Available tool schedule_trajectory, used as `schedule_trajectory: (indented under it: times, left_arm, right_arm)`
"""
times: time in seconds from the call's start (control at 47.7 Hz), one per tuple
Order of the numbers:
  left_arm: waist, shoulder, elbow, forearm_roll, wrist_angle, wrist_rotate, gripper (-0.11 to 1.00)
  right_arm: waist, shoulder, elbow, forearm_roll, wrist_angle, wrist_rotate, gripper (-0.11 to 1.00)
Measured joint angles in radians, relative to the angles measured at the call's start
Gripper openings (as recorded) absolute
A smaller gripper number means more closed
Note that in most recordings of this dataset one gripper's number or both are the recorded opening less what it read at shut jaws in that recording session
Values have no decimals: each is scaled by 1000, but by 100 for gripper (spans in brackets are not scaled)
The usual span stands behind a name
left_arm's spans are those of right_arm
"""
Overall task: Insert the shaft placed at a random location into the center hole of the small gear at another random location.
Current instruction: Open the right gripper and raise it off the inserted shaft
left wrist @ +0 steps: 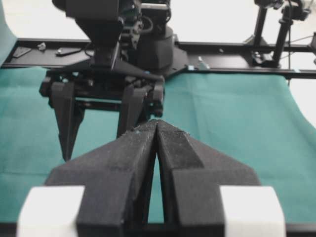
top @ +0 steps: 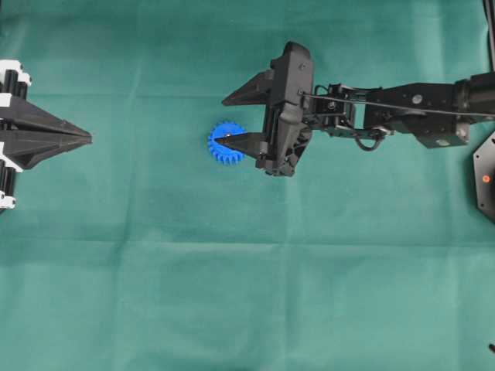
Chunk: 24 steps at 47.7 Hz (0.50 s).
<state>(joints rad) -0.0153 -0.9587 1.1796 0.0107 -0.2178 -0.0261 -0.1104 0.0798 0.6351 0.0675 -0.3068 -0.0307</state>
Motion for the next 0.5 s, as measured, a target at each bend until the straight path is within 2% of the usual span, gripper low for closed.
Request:
schedule_trajectory:
  times: [0.23,0.503]
  left_arm:
    - [-2,0,2,2,0,0,0]
    - [0,0,0,0,-2,0,0]
  right_arm:
    - [-2,-12,17,0,0,0,79]
    - [0,-118,126,0,3,0,79]
